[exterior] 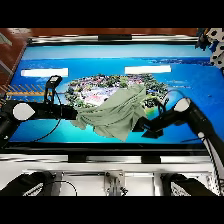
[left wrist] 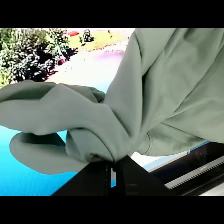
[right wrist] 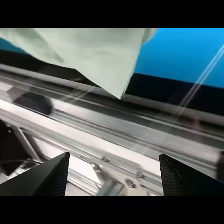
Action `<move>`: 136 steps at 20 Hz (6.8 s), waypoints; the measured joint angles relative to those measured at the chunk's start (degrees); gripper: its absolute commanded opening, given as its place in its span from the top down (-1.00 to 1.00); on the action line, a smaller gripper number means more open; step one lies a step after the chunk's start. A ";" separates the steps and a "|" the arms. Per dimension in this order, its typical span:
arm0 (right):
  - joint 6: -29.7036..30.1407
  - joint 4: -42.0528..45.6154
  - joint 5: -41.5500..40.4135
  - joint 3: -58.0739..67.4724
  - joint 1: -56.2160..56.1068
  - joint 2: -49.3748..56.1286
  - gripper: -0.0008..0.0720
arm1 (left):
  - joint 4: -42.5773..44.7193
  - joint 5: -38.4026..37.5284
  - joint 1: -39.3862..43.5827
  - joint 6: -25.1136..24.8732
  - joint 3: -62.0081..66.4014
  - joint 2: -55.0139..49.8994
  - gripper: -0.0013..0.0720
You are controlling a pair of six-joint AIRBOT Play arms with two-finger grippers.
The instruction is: Fold the shirts.
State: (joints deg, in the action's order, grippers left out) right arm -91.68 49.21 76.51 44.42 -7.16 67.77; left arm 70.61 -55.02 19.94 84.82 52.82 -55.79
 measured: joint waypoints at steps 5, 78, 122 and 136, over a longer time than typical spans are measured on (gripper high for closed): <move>-3.72 -4.57 -11.56 -8.68 -7.54 0.85 -0.88 | 0.00 0.00 0.00 -0.24 0.00 0.00 0.88; 0.20 31.93 12.87 40.02 6.36 14.43 -0.42 | -0.90 -29.44 -13.86 -1.84 9.38 -13.88 -0.56; 1.57 8.90 -20.24 17.16 5.51 6.58 0.82 | -9.33 -8.59 -14.71 -8.66 1.86 -13.49 0.88; 0.63 14.84 -12.94 19.67 8.35 8.22 -0.60 | -7.87 -9.16 -15.69 -8.74 4.55 -12.33 0.88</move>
State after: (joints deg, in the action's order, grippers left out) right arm -91.05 64.05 63.57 64.10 1.19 75.99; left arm 62.74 -64.18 4.25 76.07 57.36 -68.12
